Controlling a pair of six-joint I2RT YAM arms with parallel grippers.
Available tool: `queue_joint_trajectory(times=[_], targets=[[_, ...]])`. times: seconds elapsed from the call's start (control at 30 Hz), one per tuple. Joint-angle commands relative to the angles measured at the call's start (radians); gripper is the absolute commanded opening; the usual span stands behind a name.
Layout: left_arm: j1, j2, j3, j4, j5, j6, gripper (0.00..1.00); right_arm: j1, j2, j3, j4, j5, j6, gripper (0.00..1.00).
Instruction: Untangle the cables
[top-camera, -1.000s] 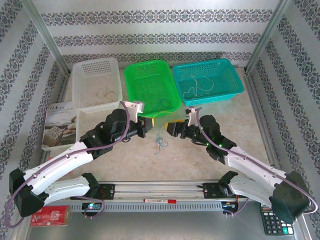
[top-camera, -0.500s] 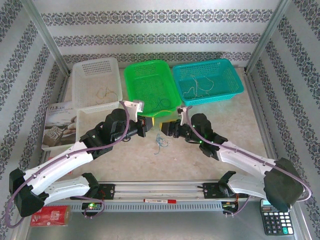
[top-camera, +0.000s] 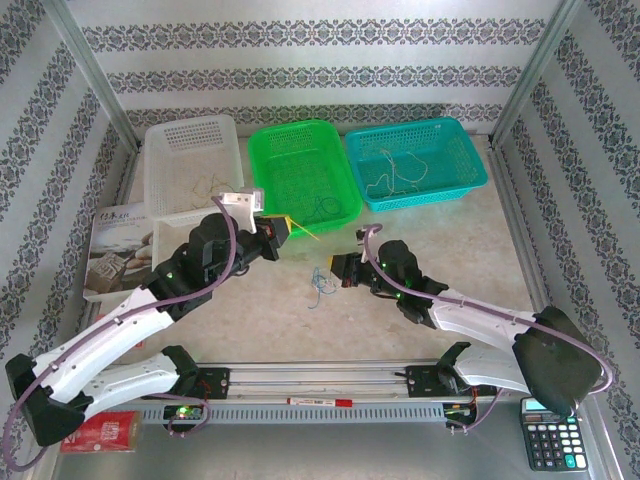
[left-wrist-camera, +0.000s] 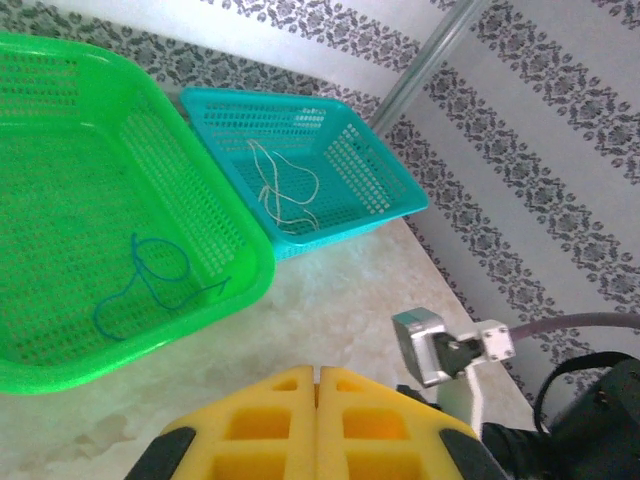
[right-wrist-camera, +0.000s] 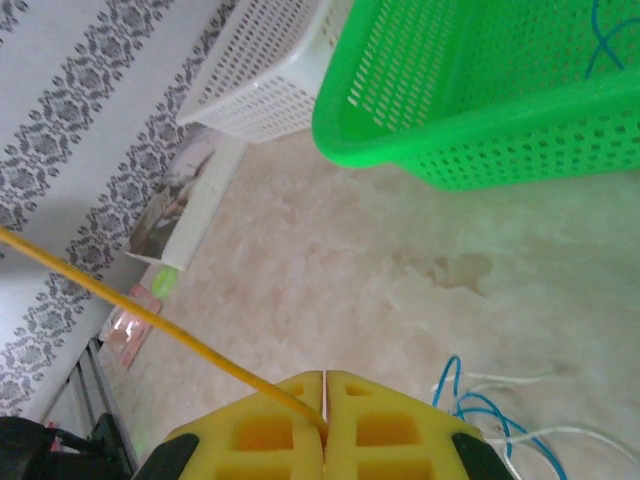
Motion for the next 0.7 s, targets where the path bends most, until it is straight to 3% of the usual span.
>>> queue_joint_trajectory(times=[0.0, 0.13, 0.33, 0.47, 0.67], targets=[[0.058, -0.034, 0.071, 0.014, -0.018, 0.037, 0.0, -0.026, 0.013, -0.034, -0.004, 0.055, -0.002, 0.0], [0.087, -0.019, 0.082, 0.013, 0.023, 0.037, 0.0, -0.025, 0.012, -0.019, -0.006, 0.017, -0.003, 0.04], [0.136, 0.004, 0.093, 0.0, 0.032, 0.072, 0.0, -0.024, -0.012, 0.012, -0.035, -0.027, -0.012, 0.39], [0.201, 0.019, 0.128, -0.04, 0.023, 0.132, 0.0, -0.024, -0.044, 0.018, -0.061, -0.03, -0.014, 0.43], [0.393, 0.07, 0.176, -0.084, 0.054, 0.203, 0.0, -0.025, -0.102, 0.008, -0.102, -0.02, -0.015, 0.49]])
